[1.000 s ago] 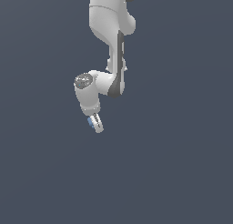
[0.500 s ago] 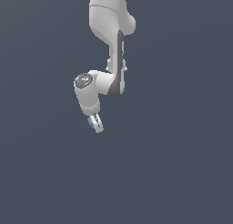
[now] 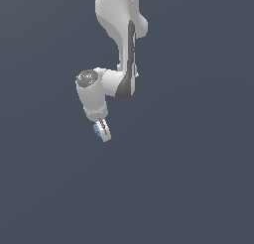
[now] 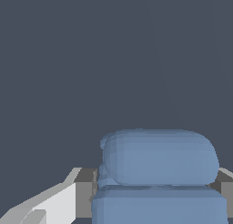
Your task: Pick up the object and move it to a goal position.
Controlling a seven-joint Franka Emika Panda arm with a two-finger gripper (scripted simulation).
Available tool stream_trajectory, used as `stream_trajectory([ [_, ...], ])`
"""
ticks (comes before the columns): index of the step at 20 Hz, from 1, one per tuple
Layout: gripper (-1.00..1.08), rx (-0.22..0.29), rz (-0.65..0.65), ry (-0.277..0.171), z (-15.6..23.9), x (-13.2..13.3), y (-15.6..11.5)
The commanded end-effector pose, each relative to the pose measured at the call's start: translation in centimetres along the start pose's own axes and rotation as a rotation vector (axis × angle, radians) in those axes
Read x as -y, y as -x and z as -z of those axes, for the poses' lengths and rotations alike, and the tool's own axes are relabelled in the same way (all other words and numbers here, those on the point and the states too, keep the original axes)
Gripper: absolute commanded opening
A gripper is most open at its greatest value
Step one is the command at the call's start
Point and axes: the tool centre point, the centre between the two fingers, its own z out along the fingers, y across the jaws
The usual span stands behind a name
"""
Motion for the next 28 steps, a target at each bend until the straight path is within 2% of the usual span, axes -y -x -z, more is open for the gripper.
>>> stream_trajectory([
  [1,-1.0,-0.001,0.0,-0.001,1.9,0.2,-0.2],
  [28,-1.0,-0.002,-0.002,0.002,29.5,3.2,-3.5],
])
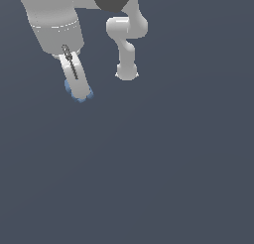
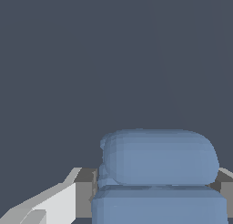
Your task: Pick up the object and move it to a goal position.
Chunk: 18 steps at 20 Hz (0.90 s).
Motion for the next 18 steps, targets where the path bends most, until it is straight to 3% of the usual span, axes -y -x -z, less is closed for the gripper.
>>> stream_trajectory([
  [1,-1.0,0.001,0.0,0.001,2.2,0.3,-0.2],
  [18,-1.0,0.002,0.004,0.0,12.1,1.9,-1.6],
])
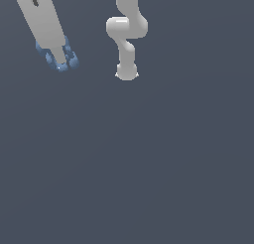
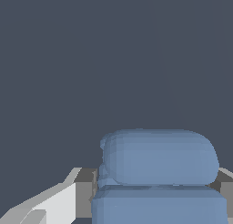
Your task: Pick up the object and move it to a goal position.
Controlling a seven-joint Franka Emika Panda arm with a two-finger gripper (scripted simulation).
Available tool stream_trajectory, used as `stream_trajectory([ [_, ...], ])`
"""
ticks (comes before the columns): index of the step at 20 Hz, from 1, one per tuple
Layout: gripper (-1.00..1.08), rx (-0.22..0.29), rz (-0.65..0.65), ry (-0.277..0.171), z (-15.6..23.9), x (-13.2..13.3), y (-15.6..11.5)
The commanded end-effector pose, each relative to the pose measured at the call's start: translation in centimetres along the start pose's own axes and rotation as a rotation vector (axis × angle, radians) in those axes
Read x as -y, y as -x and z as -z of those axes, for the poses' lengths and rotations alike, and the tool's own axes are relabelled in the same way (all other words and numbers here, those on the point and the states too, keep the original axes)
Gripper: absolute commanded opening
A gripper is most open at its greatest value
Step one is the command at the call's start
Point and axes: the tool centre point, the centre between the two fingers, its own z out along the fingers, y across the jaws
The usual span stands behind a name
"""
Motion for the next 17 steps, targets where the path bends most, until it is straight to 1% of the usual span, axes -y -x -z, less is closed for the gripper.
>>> stream_trajectory([
  [1,-1.0,0.0,0.0,0.0,0.9,0.2,-0.1],
  [9,-1.0,0.001,0.0,0.0,2.5,0.5,-0.4],
  [17,-1.0,0.001,0.0,0.0,2.9,0.6,-0.6],
])
